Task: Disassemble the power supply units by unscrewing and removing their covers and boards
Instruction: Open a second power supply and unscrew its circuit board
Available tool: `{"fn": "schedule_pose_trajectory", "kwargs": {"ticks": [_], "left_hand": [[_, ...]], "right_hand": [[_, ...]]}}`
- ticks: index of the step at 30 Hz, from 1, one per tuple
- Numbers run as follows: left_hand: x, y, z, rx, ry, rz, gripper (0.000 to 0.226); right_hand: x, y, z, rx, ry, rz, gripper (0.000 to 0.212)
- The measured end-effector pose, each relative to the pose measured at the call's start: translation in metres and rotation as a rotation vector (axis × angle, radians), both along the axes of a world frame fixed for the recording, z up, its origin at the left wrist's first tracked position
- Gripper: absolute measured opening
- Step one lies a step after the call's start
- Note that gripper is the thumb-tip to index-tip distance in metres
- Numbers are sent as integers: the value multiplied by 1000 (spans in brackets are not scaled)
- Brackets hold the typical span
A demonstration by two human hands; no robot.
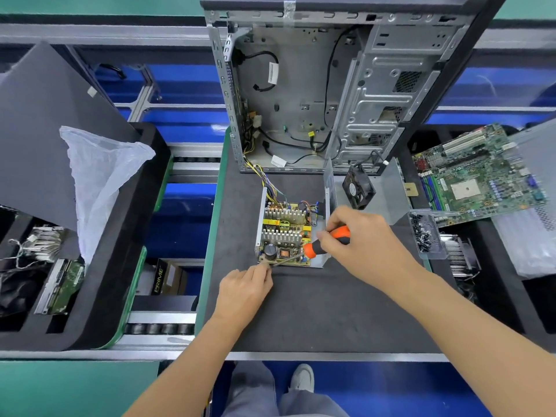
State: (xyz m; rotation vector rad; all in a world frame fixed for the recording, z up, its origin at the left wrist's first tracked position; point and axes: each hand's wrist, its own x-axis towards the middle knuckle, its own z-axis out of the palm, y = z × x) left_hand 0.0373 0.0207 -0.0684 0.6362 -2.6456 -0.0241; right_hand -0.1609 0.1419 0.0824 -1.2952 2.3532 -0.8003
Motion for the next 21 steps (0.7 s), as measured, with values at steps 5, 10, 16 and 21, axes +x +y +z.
{"fn": "schedule_pose_trajectory", "kwargs": {"ticks": [5,10,16,21], "left_hand": [[-4,25,-1,259,146,20,14],[-19,42,1,426,92,-78,22],[-54,64,5,577,11,-290,13],[-100,88,11,597,14,-385,21]], "right_hand": [[-22,21,-3,-111,-217,-187,15],[-52,68,-33,-258,-579,-485,17],[-65,128,-88,-417,-978,-856,18],[-68,153,-107,-563,-1163,-1017,13]]}}
